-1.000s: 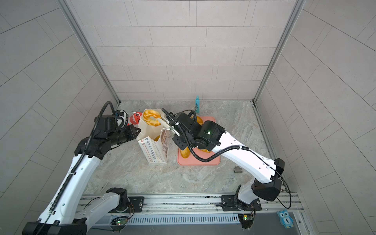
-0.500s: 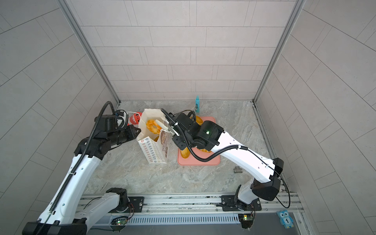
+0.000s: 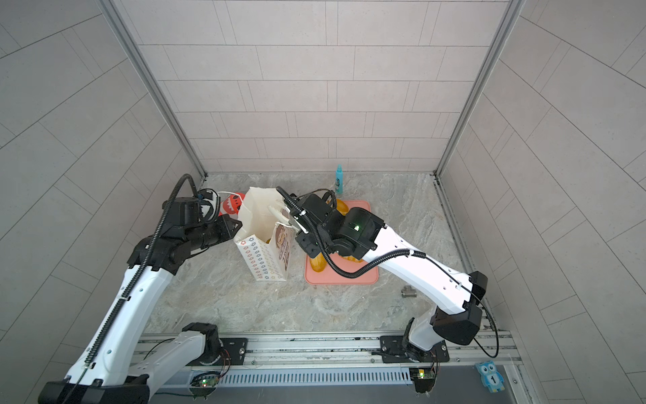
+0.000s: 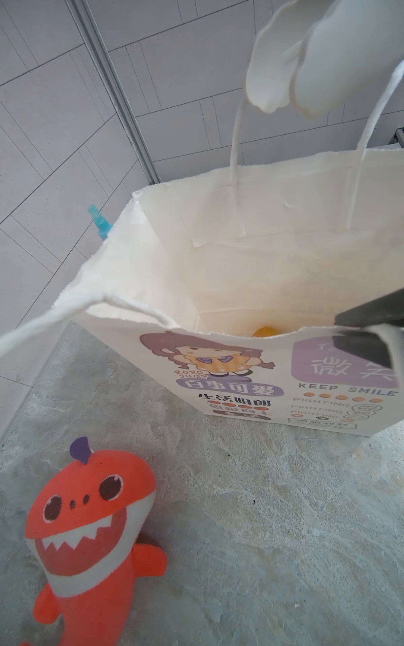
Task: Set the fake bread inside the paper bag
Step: 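Lower the donut into the bag and open the tongs, then raise the empty tongs from the bag and move them over the tray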
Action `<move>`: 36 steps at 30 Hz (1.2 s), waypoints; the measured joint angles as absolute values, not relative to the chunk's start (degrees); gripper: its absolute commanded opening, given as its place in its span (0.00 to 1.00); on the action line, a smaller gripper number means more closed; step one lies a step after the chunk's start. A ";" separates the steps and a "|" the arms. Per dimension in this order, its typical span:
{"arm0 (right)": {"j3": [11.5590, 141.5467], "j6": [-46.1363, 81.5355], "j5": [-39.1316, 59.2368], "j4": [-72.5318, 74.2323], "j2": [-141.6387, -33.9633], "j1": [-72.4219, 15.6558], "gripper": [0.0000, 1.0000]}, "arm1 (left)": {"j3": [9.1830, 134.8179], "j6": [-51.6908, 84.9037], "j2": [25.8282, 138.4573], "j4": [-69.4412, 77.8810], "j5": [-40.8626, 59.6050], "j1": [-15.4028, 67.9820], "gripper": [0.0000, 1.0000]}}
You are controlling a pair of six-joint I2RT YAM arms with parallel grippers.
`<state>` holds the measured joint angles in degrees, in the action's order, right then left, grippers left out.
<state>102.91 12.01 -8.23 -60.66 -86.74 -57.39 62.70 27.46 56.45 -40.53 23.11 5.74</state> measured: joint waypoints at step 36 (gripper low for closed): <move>94.32 14.00 -20.47 -52.16 -70.65 -54.61 0.34 | 62.54 27.46 56.42 -40.53 23.14 5.74 0.12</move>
